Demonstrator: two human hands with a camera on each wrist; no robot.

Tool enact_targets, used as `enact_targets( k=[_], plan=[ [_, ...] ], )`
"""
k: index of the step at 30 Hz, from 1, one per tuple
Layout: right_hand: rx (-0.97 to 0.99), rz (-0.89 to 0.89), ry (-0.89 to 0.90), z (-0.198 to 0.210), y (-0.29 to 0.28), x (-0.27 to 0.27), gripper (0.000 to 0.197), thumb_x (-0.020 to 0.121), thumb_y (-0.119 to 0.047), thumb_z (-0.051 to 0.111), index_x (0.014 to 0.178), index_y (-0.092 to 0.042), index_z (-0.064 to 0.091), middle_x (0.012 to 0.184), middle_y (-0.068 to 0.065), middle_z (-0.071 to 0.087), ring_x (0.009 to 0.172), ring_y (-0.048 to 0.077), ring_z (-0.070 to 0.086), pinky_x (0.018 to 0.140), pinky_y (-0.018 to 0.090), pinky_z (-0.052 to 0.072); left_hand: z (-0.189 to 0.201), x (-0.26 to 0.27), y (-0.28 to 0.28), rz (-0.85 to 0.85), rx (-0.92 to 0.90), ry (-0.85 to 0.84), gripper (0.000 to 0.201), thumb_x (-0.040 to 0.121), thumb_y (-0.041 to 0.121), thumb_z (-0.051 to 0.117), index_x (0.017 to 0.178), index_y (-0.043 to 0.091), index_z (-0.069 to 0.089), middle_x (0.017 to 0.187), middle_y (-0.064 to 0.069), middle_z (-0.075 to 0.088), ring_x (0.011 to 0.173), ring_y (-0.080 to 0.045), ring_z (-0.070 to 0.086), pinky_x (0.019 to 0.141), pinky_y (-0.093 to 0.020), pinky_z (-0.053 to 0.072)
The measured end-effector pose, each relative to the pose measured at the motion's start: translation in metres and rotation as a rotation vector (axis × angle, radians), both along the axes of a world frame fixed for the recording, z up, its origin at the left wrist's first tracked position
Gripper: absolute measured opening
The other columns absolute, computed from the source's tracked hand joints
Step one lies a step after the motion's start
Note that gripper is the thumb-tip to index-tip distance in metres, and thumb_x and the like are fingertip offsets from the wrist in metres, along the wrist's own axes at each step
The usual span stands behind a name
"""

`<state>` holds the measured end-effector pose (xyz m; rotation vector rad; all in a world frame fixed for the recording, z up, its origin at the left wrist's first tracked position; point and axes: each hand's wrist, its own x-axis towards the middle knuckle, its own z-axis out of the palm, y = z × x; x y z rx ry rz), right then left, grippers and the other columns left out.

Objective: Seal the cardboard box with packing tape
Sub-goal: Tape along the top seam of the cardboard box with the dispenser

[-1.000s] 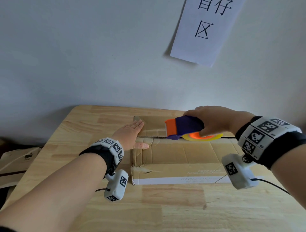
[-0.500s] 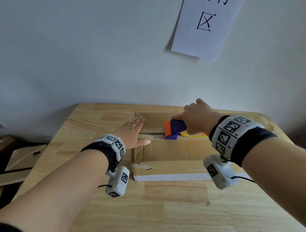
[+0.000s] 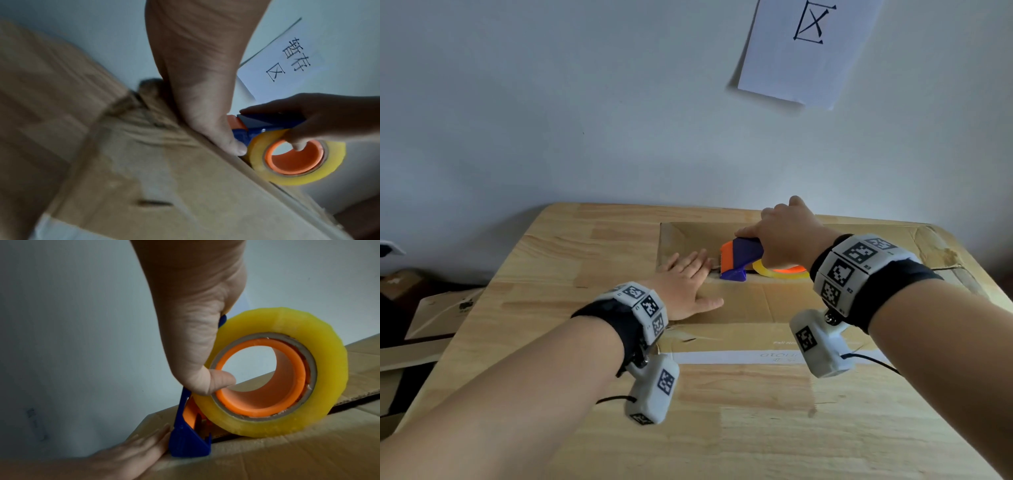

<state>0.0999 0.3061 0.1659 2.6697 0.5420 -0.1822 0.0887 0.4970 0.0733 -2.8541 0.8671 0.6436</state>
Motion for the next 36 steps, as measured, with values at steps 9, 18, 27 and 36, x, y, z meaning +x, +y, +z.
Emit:
enact_targets(
  k=[9,18,27,36],
  plan=[
    [0.033,0.023,0.007,-0.002,-0.007,0.001,0.036,0.084,-0.035,0.047,0.12,-0.041,0.051,0.087,-0.003,0.047,0.079,0.019,0.044,0.074,0.034,0.029,0.027,-0.001,0.044,-0.066,0.135,-0.122,0.099,0.073,0.071,-0.005,0.149,0.012,0.016,0.158,-0.003,-0.001,0.145,-0.014,0.003,0.119,-0.037,0.004],
    [0.074,0.042,0.054,0.002,-0.02,0.014,0.07,0.077,-0.072,0.048,0.137,-0.037,0.041,0.108,0.0,0.055,0.09,0.02,0.051,0.069,0.03,0.04,-0.006,0.011,-0.022,0.231,-0.109,-0.096,0.108,0.07,0.086,0.027,0.15,0.022,-0.007,0.157,0.005,-0.015,0.145,-0.014,-0.01,0.117,-0.046,-0.004],
    [0.251,0.103,0.055,0.003,0.001,0.012,0.05,0.079,-0.066,0.055,0.115,-0.031,0.057,0.091,-0.004,0.055,0.08,0.017,0.054,0.062,0.027,0.041,-0.01,0.007,0.032,0.244,-0.139,-0.161,0.095,0.073,0.083,0.026,0.149,0.032,0.002,0.157,0.012,-0.009,0.144,-0.01,-0.01,0.114,-0.051,-0.008],
    [0.432,0.098,0.143,0.01,0.009,0.019,0.042,0.073,-0.064,0.058,0.11,-0.044,0.06,0.097,-0.006,0.048,0.088,0.016,0.053,0.072,0.032,0.047,-0.01,-0.005,0.029,0.345,-0.236,-0.255,0.106,0.069,0.084,0.037,0.148,0.018,0.013,0.158,0.004,0.006,0.145,-0.014,0.005,0.118,-0.04,0.003]
  ],
)
